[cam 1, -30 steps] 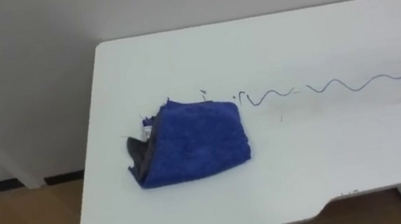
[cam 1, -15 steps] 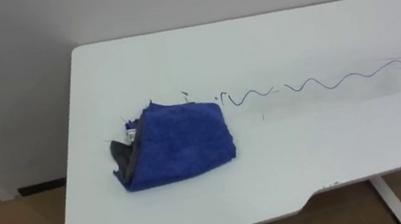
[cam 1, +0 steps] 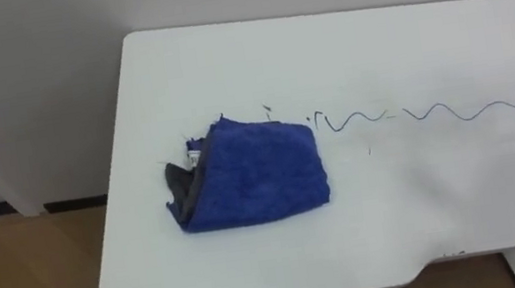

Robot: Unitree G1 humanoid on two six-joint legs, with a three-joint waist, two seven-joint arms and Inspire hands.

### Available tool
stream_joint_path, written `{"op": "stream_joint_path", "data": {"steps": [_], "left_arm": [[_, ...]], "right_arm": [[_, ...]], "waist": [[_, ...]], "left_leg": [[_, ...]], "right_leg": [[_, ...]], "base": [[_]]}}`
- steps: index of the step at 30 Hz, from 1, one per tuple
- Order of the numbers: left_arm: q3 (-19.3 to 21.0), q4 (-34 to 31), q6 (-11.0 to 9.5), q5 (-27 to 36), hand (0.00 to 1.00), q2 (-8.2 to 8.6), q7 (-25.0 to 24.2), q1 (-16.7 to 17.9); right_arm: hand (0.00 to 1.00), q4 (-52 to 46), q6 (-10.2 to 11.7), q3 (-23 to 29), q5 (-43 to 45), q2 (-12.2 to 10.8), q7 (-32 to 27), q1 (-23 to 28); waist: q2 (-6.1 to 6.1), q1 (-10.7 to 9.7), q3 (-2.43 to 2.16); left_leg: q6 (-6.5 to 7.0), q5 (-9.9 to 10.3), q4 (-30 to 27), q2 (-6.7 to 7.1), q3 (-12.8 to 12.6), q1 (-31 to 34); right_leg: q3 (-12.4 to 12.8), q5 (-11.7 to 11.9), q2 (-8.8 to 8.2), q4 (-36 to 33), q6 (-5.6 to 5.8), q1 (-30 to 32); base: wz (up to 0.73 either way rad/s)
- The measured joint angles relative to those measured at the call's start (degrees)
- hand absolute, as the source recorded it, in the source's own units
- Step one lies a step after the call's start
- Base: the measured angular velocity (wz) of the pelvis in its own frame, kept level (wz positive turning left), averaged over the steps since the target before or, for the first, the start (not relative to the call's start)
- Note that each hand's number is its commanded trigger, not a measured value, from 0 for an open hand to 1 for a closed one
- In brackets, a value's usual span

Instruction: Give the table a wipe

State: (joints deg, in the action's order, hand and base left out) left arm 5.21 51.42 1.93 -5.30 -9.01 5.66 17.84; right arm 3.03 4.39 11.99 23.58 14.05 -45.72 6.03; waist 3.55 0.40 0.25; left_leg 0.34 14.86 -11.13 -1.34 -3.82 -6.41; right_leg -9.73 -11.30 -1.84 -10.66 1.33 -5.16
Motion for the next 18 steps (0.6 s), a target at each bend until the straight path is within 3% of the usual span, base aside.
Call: {"op": "stream_joint_path", "data": {"steps": [6,9,12,18], "left_arm": [[-0.2,-0.1,-1.3,-1.3,0.0,-0.6,-0.1,0.2],[-2.0,-0.1,-1.3,-1.3,0.0,-1.61,-0.2,-0.2],[-2.2,0.2,-1.5,-1.7,0.0,-1.6,-0.4,-0.6],[-2.7,1.1,-1.5,-1.8,0.0,-2.01,-1.7,-1.5]], "right_arm": [[0.0,-3.1,0.9,-5.1,5.0,5.1,6.0,-4.5],[0.0,-3.2,1.1,-7.6,6.7,5.7,8.7,-5.1],[0.0,-3.6,1.1,-11.3,11.2,6.2,11.9,-5.1],[0.0,-3.8,1.0,-17.7,19.3,7.1,17.0,-5.1]], "waist": [[0.8,1.6,0.14],[1.48,1.8,0.21],[1.87,3.0,-0.05],[1.58,5.3,0.15]], "left_leg": [[0.0,0.0,-0.1,-0.02,1.0,0.1],[-0.02,0.0,-0.2,-0.01,1.8,0.2],[-0.02,0.0,-0.3,0.0,2.5,0.4],[-0.02,0.0,-0.2,0.09,3.3,-0.1]], "right_leg": [[-0.5,0.0,0.02,0.0,0.0,-0.5],[-1.4,0.0,0.0,0.1,0.0,-0.9],[-1.7,0.0,0.0,0.2,0.0,-0.9],[-1.8,0.0,-0.01,0.3,0.0,-1.3]], "base": [[0.06],[0.2],[0.06],[0.04]]}}
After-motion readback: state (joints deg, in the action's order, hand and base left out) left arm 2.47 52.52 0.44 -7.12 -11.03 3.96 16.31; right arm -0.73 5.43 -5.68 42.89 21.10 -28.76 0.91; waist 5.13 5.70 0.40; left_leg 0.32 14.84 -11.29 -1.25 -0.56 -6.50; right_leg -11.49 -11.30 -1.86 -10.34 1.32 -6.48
